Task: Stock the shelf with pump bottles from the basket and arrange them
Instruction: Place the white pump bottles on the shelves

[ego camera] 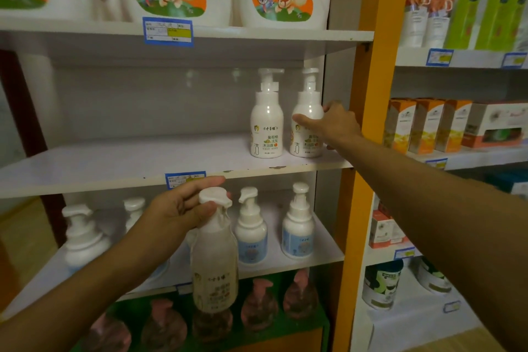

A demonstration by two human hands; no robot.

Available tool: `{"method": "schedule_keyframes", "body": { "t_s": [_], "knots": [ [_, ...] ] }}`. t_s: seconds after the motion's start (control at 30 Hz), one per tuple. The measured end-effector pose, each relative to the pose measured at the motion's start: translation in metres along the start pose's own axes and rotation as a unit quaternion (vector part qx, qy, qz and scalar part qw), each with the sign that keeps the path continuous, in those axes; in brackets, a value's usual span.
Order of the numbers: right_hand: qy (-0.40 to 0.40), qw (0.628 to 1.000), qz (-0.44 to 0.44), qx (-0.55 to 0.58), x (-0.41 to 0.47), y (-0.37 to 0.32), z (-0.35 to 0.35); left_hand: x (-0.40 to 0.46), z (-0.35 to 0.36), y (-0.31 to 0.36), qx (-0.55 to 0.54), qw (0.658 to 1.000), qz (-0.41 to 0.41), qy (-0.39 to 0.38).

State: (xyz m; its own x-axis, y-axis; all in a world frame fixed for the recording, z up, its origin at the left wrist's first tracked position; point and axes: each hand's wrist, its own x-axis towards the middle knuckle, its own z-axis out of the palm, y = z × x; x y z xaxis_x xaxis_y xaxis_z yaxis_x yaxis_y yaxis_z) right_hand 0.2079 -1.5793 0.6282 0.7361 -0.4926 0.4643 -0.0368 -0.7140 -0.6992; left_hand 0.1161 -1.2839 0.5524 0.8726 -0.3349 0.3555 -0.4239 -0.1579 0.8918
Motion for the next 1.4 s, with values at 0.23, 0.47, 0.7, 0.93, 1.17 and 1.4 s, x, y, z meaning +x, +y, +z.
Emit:
{"method": "schedule_keyframes", "body": {
  "t_s": [0.23,0.47,0.7,0.93,1.17,1.4],
  "knots": [
    [-0.009,0.999,-0.010,0.053,-0.015,0.001,-0.006,-0.001,0.001,-0.001,-0.002,1.000,-0.002,0.002],
    [-0.140,0.965,-0.144,0.168,-0.105,-0.008,-0.022,0.003,0.008,0.010,-0.023,0.999,0.022,0.038],
    [-0.346,0.909,-0.159,0.168,-0.172,-0.011,0.021,0.007,0.019,0.029,-0.052,0.996,0.060,0.032],
    [-0.257,0.926,-0.173,0.217,-0.184,-0.022,0.030,0.008,0.012,0.030,-0.063,0.995,0.081,0.013],
    [-0.145,0.945,-0.131,0.264,-0.131,-0.074,0.007,-0.004,-0.027,0.012,-0.132,0.985,0.028,0.110],
    [-0.136,0.957,-0.118,0.228,-0.082,-0.112,0.032,-0.029,-0.047,-0.043,-0.090,0.996,-0.006,0.016]
  ]
}}
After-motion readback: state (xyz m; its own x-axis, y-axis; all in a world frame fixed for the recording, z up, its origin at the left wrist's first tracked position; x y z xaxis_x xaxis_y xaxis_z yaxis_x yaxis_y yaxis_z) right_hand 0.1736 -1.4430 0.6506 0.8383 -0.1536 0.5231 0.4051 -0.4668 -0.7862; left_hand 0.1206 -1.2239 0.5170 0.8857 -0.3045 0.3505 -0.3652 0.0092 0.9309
